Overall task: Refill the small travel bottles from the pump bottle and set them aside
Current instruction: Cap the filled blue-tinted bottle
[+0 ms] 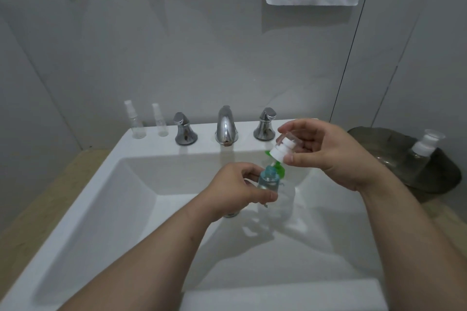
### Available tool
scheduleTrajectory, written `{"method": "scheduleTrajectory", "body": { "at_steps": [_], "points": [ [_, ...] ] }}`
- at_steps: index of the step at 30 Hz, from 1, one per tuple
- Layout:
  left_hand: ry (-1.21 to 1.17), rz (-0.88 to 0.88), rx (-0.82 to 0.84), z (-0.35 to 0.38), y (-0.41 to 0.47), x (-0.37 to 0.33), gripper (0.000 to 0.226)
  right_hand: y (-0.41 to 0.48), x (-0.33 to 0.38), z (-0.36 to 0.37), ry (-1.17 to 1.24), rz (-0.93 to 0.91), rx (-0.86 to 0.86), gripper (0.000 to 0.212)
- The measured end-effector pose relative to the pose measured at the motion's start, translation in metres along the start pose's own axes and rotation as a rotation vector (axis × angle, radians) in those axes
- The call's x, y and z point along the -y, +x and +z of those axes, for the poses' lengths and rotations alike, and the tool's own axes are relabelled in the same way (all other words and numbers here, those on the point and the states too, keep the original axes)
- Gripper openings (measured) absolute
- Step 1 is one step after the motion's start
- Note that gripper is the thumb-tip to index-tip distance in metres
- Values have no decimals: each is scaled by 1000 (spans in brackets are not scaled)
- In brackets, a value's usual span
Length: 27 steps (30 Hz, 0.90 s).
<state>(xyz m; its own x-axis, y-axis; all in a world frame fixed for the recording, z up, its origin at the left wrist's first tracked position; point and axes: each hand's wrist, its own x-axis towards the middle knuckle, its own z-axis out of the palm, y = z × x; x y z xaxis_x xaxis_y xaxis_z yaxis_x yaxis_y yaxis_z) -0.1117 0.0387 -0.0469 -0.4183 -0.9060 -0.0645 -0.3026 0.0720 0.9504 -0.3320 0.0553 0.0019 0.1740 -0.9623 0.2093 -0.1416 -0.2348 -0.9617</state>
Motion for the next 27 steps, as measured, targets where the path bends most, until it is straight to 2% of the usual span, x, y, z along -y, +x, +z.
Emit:
{"method": "scheduleTrajectory", "body": {
  "at_steps": [8,15,19,21,22,25,27],
  "points": [
    [0,19,14,-1,1,2,31,0,-4,7,-139,-45,98,51],
    [36,43,1,-2,1,2,27,1,-4,17,-456,-85,115,48],
    [70,48,-38,-2,3,5,30,0,-4,20,-444,-20,51,42],
    [77,47,-58,-2,4,6,33,1,-3,22,-518,23,-29,36],
    [77,49,-63,-2,4,6,34,2,-4,22,-600,35,-68,40],
    [77,55,-62,-1,4,6,33,2,-4,29,-835,93,-112,70],
    [58,56,-62,-2,5,6,32,1,-3,31,-875,75,-147,83]
  ]
}}
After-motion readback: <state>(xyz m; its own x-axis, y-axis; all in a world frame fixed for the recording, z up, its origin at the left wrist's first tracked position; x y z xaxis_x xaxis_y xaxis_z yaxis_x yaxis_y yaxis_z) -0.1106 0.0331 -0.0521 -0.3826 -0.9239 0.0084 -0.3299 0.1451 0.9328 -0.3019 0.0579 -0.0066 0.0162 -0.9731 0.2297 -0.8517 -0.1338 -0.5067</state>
